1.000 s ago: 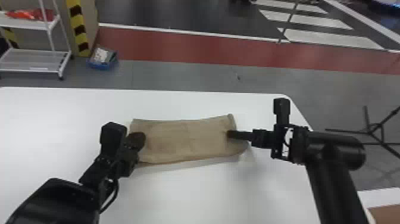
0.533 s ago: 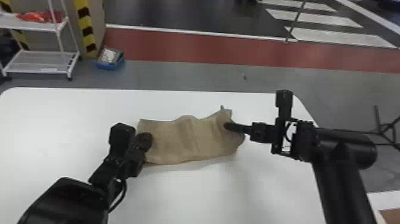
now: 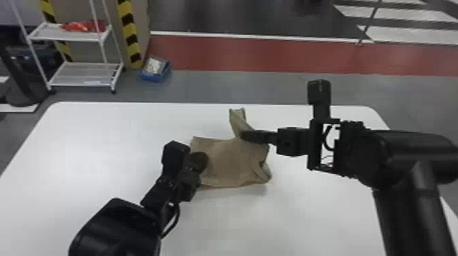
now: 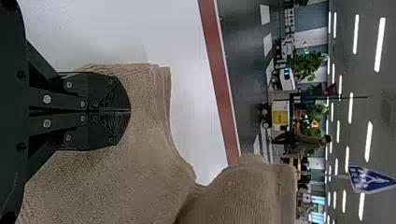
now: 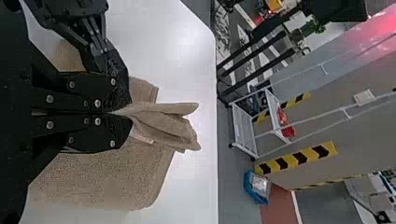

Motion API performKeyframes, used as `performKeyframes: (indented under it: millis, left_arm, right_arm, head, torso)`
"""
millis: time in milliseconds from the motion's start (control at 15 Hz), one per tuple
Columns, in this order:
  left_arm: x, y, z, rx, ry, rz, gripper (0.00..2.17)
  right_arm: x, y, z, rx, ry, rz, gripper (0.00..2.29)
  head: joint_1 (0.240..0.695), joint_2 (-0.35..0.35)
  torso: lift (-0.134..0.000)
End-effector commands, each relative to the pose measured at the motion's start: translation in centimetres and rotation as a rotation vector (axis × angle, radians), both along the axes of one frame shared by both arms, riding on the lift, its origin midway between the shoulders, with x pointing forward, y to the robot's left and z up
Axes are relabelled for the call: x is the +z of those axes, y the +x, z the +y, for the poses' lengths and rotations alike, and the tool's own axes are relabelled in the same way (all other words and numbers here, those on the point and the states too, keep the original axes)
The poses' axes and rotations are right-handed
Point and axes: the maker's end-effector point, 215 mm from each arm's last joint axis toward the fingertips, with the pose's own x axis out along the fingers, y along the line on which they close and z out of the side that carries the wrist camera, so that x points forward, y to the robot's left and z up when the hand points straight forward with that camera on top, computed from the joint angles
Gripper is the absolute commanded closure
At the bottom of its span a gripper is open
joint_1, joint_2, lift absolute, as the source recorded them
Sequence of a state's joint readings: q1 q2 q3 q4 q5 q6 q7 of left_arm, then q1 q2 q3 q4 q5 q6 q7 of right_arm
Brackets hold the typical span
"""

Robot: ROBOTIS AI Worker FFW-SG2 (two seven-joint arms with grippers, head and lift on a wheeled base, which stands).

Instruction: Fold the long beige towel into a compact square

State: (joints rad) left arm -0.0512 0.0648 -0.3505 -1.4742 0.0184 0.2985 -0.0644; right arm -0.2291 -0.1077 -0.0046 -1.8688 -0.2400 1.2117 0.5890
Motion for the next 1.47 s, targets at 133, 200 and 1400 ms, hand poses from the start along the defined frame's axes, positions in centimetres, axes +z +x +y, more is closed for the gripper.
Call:
performKeyframes:
  millis: [133,200,1400]
  left_arm:
    - [0.1,-0.2,-0.1,-0.003,0.001,0.001,1.88]
    - [0.1,-0.2,-0.1,-0.003,0.001,0.001,1.88]
    - [0.2,-0.3,-0.7,-0.016,-0.004,0.0,1.88]
  right_arm:
    - [0.6,0.3,3.3,0.032,-0.025,-0.014,1.67]
    - [0.1,0.5,3.0,0.019,-0.036,-0.006,1.67]
    - [-2.5,0.4,4.9,0.005,0.022,-0.044,0.03]
  head:
    - [0.695,-0.035]
    - [0.695,-0.028]
    - [0.695,-0.006]
  torso:
    - [-0.118]
    - [-0.118]
    - [-0.118]
